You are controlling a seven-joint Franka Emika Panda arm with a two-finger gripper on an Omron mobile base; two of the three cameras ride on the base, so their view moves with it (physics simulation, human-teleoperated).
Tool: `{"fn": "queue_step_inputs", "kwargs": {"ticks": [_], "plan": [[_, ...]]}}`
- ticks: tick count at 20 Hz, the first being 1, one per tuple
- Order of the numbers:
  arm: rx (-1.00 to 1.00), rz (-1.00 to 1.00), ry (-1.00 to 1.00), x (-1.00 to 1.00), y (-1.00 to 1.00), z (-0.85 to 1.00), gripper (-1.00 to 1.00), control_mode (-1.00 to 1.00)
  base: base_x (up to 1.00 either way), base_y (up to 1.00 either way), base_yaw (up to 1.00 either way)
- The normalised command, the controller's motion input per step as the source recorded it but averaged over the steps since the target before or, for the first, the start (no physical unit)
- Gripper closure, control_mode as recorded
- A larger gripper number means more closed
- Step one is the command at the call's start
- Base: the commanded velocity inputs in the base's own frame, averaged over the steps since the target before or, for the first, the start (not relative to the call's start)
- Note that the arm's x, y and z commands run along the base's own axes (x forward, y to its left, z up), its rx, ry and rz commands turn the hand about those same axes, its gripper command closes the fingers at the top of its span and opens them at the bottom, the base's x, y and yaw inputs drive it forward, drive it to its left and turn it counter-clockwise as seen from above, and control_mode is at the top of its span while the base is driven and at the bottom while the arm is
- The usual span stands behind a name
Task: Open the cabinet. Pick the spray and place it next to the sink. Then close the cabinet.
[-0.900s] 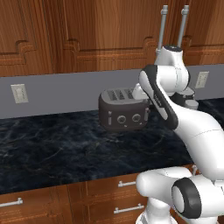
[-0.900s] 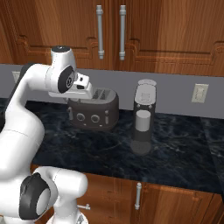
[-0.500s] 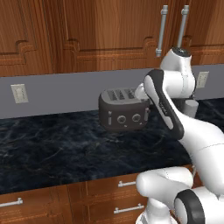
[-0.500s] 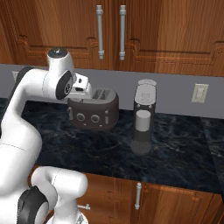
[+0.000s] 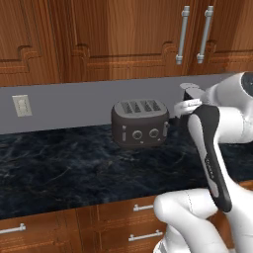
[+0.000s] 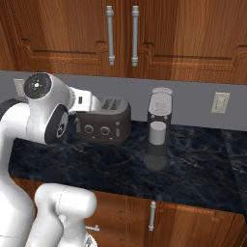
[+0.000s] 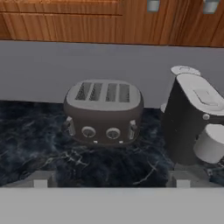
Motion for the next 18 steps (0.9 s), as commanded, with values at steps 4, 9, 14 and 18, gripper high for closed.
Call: {"fn": "queue_step_inputs", "kwargs": {"ticks": [4,9,14,18], "plan": [[-0.10,-0.11,-0.35,-0.15,-0.25,0.88,-1.00,-1.00,0.00,0.00,0.00],[-0.07,-0.11,-0.31,-0.01,-0.15,0.91,-1.00,-1.00,0.00,0.00,0.00],[-0.02,-0.04,-0.04,0.00,0.00,0.69,-1.00,-1.00,0.00,0.00,0.00],[0.03,0.00,0.00,0.00,0.00,0.27,-1.00,-1.00,0.00,0.00,0.00]]}}
